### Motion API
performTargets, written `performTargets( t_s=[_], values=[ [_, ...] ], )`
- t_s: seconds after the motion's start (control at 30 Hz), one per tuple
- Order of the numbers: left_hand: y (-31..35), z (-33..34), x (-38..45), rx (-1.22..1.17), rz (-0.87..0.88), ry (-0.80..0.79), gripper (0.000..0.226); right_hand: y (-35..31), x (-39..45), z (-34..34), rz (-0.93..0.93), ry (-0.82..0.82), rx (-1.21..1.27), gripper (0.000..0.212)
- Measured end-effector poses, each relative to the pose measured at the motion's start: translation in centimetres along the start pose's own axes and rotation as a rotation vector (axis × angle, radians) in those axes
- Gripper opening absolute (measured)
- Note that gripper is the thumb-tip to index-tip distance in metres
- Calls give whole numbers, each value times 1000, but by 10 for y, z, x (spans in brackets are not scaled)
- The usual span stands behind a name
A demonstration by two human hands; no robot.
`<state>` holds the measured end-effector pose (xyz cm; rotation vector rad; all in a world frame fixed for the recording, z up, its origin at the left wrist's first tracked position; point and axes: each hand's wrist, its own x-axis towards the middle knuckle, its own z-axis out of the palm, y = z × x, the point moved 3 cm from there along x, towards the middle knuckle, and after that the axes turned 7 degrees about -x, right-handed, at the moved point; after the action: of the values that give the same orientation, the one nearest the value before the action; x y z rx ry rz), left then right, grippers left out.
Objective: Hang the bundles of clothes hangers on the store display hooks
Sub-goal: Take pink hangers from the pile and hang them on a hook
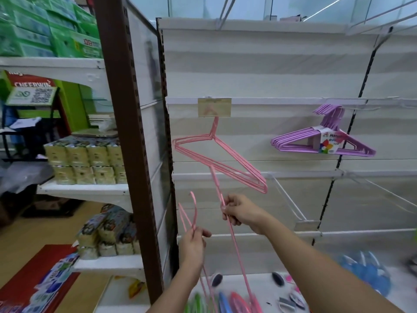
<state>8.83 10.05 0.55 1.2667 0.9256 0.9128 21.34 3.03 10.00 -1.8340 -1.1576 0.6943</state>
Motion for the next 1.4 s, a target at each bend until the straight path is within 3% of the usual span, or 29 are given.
performTargets(
  t_s=[0.17, 0.3, 0.53, 0.63, 0.8, 0.87, 0.93, 1.0, 1.07, 1.13, 1.2, 1.23, 1.27, 1.3, 1.37, 1.4],
  values=[
    [2, -29, -8, 75, 43, 131, 36, -2, 5, 29, 41, -52, -30, 20],
    [0, -36, -14, 93, 32, 125, 34, 16, -1, 58, 107, -4, -29, 16],
    [-18, -29, -24, 61, -87, 48, 30, 38, -24, 99, 235, 242, 249, 23],
    [-25, -35, -29, 193, -96, 102, 31, 40, -29, 113, 264, 289, 352, 22],
    [-28, -50, -42, 375, -86, 60, 34, 41, -33, 135, 321, 295, 445, 26],
    [-27, -55, -45, 371, -91, 84, 35, 40, -42, 141, 321, 241, 289, 24],
    [-29, -60, -44, 364, -122, 110, 38, 30, -59, 142, 257, 26, -121, 5],
    [-27, -61, -42, 375, -128, 110, 39, 21, -76, 134, 121, -251, -622, 24],
    [-22, -59, -37, 372, -101, 107, 38, 6, -95, 119, -57, -363, -751, 22],
    [-13, -52, -32, 335, -88, 104, 36, -14, -113, 102, -126, -269, -455, 13],
    [-5, -45, -27, 280, -104, 95, 36, -25, -122, 79, -152, 62, -90, 20],
    [-2, -42, -26, 256, -113, 97, 36, -23, -123, 65, -204, 281, -103, 21],
    [1, -40, -26, 236, -112, 98, 36, -22, -124, 54, -251, 434, -263, 31],
    [4, -37, -26, 222, -104, 100, 37, -16, -124, 49, -258, 487, -538, 48],
    [8, -32, -26, 209, -96, 103, 36, 3, -121, 53, -77, 324, -888, 71],
    [9, -29, -26, 204, -100, 114, 34, 12, -121, 56, 26, 219, -835, 58]
  ],
)
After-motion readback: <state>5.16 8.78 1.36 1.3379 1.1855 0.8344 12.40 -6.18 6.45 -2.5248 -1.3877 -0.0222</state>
